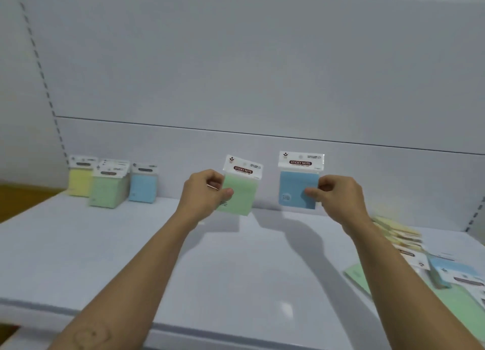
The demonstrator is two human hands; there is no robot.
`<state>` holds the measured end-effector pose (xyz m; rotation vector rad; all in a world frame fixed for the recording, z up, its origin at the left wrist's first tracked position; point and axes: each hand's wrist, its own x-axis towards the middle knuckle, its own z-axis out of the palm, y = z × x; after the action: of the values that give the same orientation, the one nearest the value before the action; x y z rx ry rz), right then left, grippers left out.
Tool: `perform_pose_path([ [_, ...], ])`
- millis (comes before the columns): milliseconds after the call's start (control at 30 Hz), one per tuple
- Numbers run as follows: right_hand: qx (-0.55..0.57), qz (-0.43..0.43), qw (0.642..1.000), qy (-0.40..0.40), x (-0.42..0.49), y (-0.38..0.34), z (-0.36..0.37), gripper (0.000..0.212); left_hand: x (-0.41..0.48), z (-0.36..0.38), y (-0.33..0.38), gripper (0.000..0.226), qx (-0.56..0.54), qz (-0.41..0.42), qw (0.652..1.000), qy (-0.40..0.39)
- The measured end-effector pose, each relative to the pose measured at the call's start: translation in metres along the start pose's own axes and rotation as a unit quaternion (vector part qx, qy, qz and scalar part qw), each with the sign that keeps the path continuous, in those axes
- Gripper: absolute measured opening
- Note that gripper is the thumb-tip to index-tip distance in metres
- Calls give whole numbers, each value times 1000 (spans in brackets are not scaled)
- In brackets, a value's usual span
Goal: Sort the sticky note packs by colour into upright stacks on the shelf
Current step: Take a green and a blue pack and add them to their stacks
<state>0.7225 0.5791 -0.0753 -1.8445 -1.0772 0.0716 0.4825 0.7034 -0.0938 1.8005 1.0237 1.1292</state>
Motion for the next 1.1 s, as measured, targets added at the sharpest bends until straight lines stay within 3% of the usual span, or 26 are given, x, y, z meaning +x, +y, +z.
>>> perform_pose_path([
  [400, 38, -25, 995, -86, -9, -45, 107, 5, 9, -100, -46, 24, 9, -21, 997, 79],
  [933, 42, 18, 990, -132, -17, -136, 296, 7, 89, -242, -160, 22, 44, -62, 995, 60],
  [1100, 61, 46, 991, -113, -18, -156, 359, 7, 114, -267, -187, 23, 46, -54, 996, 52],
])
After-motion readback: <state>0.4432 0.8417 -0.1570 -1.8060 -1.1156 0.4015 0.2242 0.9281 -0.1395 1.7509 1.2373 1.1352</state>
